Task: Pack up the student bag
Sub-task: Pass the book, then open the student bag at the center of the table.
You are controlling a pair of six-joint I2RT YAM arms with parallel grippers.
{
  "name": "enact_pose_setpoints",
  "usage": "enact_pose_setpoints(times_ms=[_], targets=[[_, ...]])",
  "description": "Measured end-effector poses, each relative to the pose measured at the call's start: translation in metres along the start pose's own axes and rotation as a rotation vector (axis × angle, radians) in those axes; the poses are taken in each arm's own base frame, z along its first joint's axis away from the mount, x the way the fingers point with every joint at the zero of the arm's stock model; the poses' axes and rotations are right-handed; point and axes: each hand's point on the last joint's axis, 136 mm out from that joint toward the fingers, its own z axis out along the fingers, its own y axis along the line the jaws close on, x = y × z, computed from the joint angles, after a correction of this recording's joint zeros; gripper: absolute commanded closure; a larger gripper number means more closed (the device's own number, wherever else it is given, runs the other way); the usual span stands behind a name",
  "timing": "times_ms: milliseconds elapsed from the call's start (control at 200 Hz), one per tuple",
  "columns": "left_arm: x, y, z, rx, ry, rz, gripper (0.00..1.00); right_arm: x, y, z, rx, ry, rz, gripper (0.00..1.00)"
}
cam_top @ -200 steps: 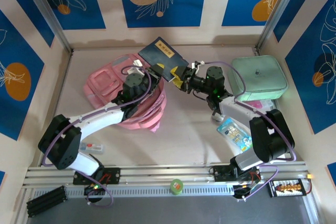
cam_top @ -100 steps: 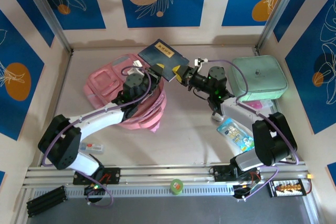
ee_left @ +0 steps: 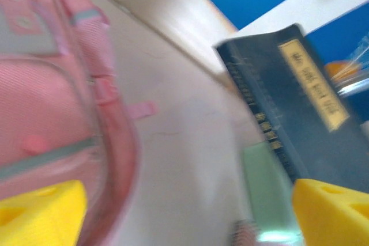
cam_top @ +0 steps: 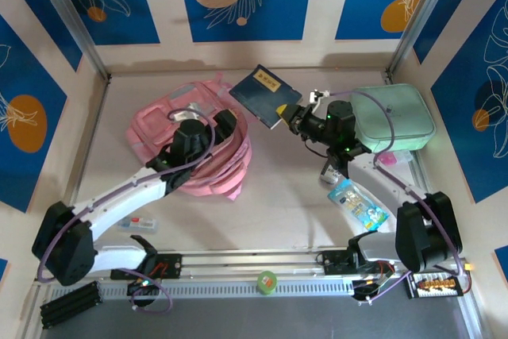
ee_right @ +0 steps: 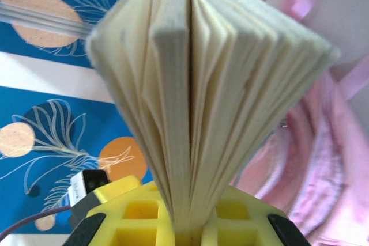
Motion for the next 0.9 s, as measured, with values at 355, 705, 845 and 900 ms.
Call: enact_pose_setpoints(times_ms=[355, 705, 845, 900], targets=[[0.020, 0.077, -0.010, -0.326, 0.370, 0.659, 0.03, 0.001, -0.033, -0.032, 0.184, 0.002, -0.123, 0.98], [0.056, 0.096, -0.002, -0.292, 0.760, 1.046, 0.29, 0.003, -0.053, -0.046, 0.277, 0.013, -0.118, 0.97], [0.058, 0.096, 0.011, -0.280, 0.827, 1.126, 0.34, 0.004, -0.057, -0.048, 0.295, 0.016, -0.110, 0.97], [0.059, 0.096, 0.015, -0.275, 0.843, 1.149, 0.37, 0.004, -0.058, -0.048, 0.301, 0.017, -0.107, 0.97]])
